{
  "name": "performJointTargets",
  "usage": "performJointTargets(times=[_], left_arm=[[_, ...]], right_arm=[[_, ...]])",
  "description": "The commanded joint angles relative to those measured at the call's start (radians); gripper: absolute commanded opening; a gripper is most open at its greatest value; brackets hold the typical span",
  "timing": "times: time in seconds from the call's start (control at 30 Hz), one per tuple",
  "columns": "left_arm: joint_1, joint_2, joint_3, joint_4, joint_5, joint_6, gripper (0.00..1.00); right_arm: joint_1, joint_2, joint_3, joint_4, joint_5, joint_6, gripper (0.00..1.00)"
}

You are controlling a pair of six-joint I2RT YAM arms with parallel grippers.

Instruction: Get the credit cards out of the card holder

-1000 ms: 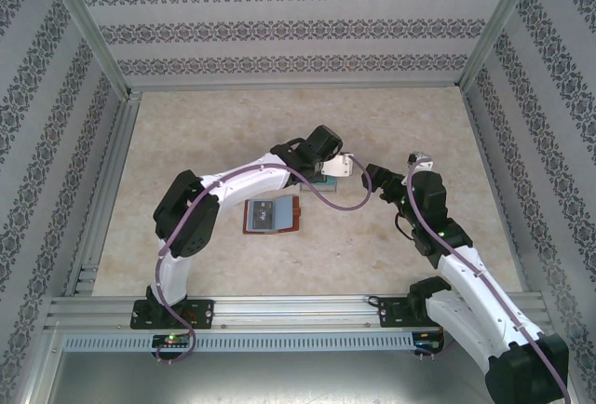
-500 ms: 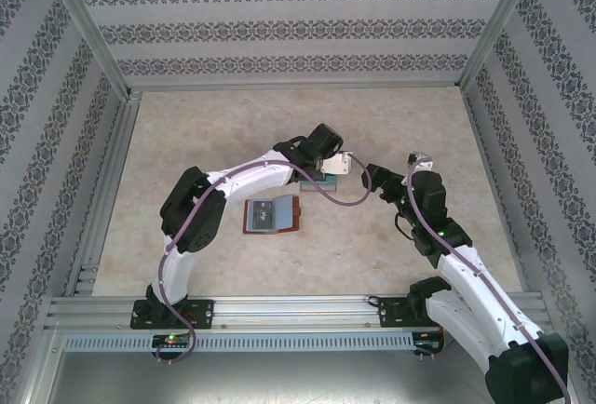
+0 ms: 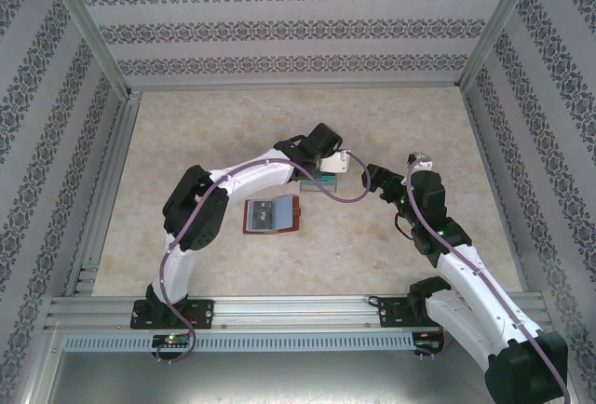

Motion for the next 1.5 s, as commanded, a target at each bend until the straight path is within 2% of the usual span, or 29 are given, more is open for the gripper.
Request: performJointTargets(times=[0.0,0.27,0.6,0.67,0.73,0.83,0.93,1.0,1.1,1.33,1.37,1.47], left_arm=[[0.017,0.034,0.042,-0.004,-0.03,-0.02,0.38],[0.046,0.071,0.123,0.006,-0.067,-0.053,0.39],[0.059,0.05,0.16,-0.042,-0.021,-0.121,0.39],[0.059,0.022,0.153,-0.048,-0.019,-0.163,0.4],[0.059,-0.016,0.145,-0.055,-0.022,-0.22,0.46],[0.059,-0.093,0.128,-0.091,-0.021,-0.333,0.59],[0.061,-0.191,0.077,-0.127,-0.016,-0.468,0.63],[0.06,-0.275,0.009,-0.128,-0.012,-0.562,0.7],[0.06,-0.424,-0.123,-0.114,-0.004,-0.731,0.88],[0.065,-0.792,-0.501,-0.023,0.086,-1.154,0.95],[0.066,-0.84,-0.56,-0.006,0.084,-1.22,1.0],[0.078,-0.938,-0.678,-0.018,0.051,-1.407,0.99]], right_arm=[[0.0,0.003,-0.011,0.016,0.004,0.008,0.98],[0.0,0.005,-0.012,0.018,0.005,0.008,0.98],[-0.001,0.023,-0.01,0.024,-0.001,0.007,0.98],[0.0,0.03,-0.008,0.026,-0.015,0.005,0.98],[-0.001,0.035,-0.004,0.027,-0.03,0.001,0.98],[0.009,0.042,0.0,0.037,-0.054,-0.007,0.98],[0.041,0.051,0.01,0.038,-0.061,-0.027,0.98],[0.07,0.062,0.019,0.041,-0.061,-0.043,0.98],[0.124,0.098,0.038,0.048,-0.067,-0.065,0.98],[0.331,0.262,0.113,0.075,-0.028,-0.12,0.91],[0.365,0.297,0.129,0.077,-0.015,-0.122,0.88],[0.453,0.41,0.189,0.077,-0.003,-0.12,0.78]])
